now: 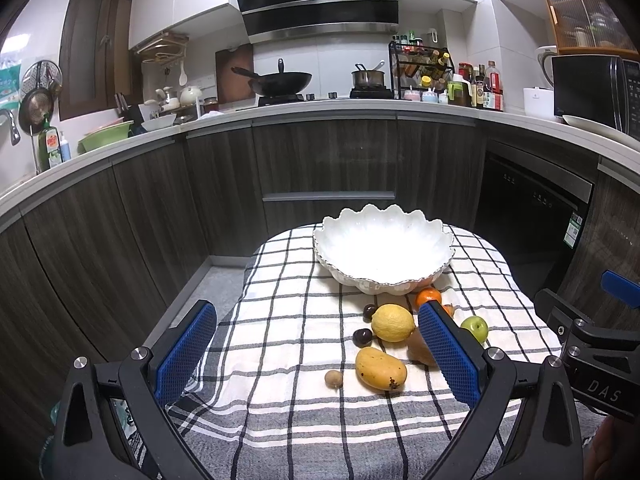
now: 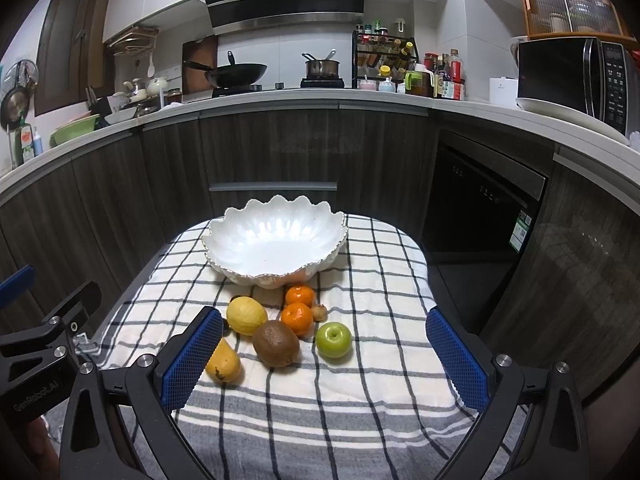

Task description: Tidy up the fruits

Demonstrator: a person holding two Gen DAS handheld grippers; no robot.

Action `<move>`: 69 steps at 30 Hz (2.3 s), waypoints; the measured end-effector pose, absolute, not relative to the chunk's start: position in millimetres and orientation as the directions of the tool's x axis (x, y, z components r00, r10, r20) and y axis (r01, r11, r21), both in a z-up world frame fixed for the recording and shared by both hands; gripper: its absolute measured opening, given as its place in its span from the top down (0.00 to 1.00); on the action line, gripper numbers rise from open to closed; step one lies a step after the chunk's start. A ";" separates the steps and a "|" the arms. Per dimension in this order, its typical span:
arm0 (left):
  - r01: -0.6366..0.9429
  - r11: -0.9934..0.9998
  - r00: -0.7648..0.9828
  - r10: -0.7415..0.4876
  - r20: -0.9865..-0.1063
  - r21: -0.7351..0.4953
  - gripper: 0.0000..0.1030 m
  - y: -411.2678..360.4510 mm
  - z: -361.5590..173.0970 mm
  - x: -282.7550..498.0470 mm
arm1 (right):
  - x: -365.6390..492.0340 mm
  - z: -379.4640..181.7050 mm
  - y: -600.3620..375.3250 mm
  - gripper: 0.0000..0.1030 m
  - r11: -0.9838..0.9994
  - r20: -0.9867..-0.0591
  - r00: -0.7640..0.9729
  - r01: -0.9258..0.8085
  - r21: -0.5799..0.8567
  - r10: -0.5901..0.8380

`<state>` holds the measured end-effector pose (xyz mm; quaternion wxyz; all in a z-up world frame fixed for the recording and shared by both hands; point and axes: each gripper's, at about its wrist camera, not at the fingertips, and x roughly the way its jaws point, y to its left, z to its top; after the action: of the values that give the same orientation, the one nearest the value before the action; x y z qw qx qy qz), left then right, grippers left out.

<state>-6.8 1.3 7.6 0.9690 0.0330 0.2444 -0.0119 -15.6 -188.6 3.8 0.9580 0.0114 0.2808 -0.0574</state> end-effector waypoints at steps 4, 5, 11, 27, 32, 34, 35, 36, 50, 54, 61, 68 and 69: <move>0.042 0.997 0.879 -0.009 -0.476 0.059 0.00 -0.4 7.4 -6.6 | -16.0 3.5 -188.8 0.00 0.993 -0.538 0.836 0.118 -0.010 -0.105; 0.042 0.997 0.879 -0.009 -0.476 0.060 0.00 -1.0 7.6 -6.7 | -15.9 3.2 -188.8 0.00 0.993 -0.538 0.836 0.118 -0.010 -0.104; 0.042 0.997 0.879 -0.009 -0.476 0.059 0.00 -1.9 7.4 -6.5 | -15.9 2.5 -188.3 0.00 0.993 -0.538 0.837 0.117 -0.011 -0.104; 0.050 0.997 0.876 -0.014 -0.482 0.062 0.00 -8.2 5.7 -4.0 | -15.1 1.1 -191.9 0.00 0.993 -0.541 0.834 0.121 -0.012 -0.108; 0.050 0.997 0.875 -0.015 -0.483 0.060 0.00 -7.8 5.6 -3.7 | -15.1 0.8 -191.6 0.00 0.993 -0.541 0.834 0.120 -0.013 -0.108; 0.050 0.997 0.876 -0.015 -0.482 0.060 0.00 -7.4 5.6 -4.0 | -15.1 0.8 -191.7 0.00 0.993 -0.541 0.834 0.119 -0.013 -0.107; 0.049 0.997 0.876 -0.014 -0.483 0.060 0.00 -7.4 5.5 -3.9 | -15.1 0.8 -191.6 0.00 0.993 -0.541 0.834 0.120 -0.013 -0.108; 0.050 0.997 0.876 -0.015 -0.483 0.060 0.00 -7.4 5.5 -4.0 | -15.1 0.8 -191.6 0.00 0.993 -0.541 0.834 0.120 -0.013 -0.108; 0.050 0.997 0.876 -0.015 -0.483 0.059 0.00 -7.4 4.9 -4.2 | -15.2 0.5 -191.3 0.00 0.993 -0.542 0.834 0.120 -0.012 -0.108; 0.050 0.997 0.875 -0.014 -0.483 0.060 0.00 -7.5 4.7 -4.1 | -15.2 0.6 -191.3 0.00 0.993 -0.542 0.834 0.120 -0.013 -0.108; 0.053 0.996 0.865 -0.009 -0.501 0.072 0.00 -8.4 -6.4 1.3 | -8.8 -7.7 -193.6 0.00 0.991 -0.557 0.822 0.128 -0.027 -0.121; 0.068 0.995 0.842 -0.015 -0.540 0.078 0.00 -9.4 -20.0 16.4 | 5.9 -21.3 -193.2 0.00 0.991 -0.586 0.800 0.128 -0.046 -0.130; 0.070 0.994 0.837 -0.015 -0.547 0.080 0.00 -9.8 -22.2 18.9 | 7.8 -23.2 -193.3 0.00 0.991 -0.590 0.797 0.127 -0.048 -0.131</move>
<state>18.9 -9.8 -22.2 0.9572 0.0484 0.2844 -0.0224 7.8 -193.3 -23.2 0.9478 -0.0029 0.3115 -0.0681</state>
